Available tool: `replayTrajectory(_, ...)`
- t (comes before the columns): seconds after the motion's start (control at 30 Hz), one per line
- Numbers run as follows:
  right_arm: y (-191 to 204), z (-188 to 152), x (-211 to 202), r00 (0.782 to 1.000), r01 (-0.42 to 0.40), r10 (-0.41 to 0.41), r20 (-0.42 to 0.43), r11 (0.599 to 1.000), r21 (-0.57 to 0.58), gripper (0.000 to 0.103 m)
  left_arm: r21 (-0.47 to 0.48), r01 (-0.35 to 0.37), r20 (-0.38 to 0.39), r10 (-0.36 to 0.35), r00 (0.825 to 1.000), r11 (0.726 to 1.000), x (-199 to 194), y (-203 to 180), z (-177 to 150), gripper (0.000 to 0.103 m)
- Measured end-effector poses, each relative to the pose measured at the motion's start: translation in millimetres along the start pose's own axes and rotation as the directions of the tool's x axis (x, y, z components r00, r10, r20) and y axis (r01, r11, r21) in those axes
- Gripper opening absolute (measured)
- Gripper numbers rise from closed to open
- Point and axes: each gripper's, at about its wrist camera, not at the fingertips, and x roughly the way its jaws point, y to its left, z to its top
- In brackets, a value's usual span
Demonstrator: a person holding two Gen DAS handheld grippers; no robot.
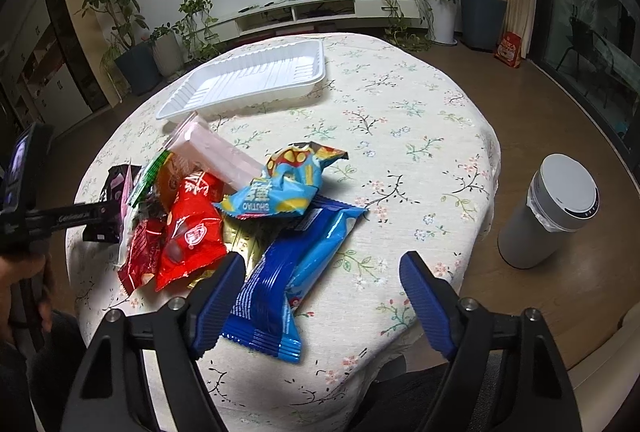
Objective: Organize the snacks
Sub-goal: 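Grasp the black snack bag with the left tool while the right tool grasps the blue wafer pack, then carry the black bag and blue pack into the white tray and release both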
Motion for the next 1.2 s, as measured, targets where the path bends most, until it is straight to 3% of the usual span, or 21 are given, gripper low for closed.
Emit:
replayTrajectory(0.13,1,0,1,1.0,0.017,-0.017,0.0,1.0,-0.008,0.077,-0.004,0.059,0.034,-0.059,0.998,0.998,3,6,-1,0.034)
replayTrajectory(0.3,-1,-1,1,0.999,0.039,-0.039,-0.018,0.999,-0.002,0.059,0.027,0.094,0.065,-0.096,0.993,0.995,0,4,-7,0.032)
replayTrajectory(0.37,-1,-3,3,0.999,0.037,-0.036,-0.036,0.999,0.007,0.058,0.027,0.123,0.083,-0.125,0.989,0.992,-3,6,-12,0.031)
replayTrajectory(0.57,7,-5,11,0.997,0.01,-0.008,-0.079,1.0,0.024,0.056,-0.036,0.299,0.147,-0.291,0.945,0.953,-13,28,-28,0.029)
replayTrajectory(0.77,19,-5,26,0.993,0.005,-0.001,-0.12,0.999,0.032,0.057,-0.014,0.311,0.164,-0.304,0.938,0.95,-12,27,-33,0.028)
replayTrajectory(0.93,12,-2,47,0.981,-0.027,0.048,-0.188,0.993,0.112,0.056,-0.016,0.32,0.155,-0.314,0.937,0.947,-9,28,-35,0.028)
replayTrajectory(1.03,13,-2,48,0.983,-0.015,0.033,-0.179,0.995,0.102,0.036,-0.001,0.303,0.149,-0.3,0.942,0.953,-9,27,-38,0.027)
replayTrajectory(1.2,12,-6,44,0.988,-0.015,0.028,-0.154,0.996,0.084,0.031,-0.018,0.319,0.153,-0.313,0.937,0.948,-9,31,-37,0.022)
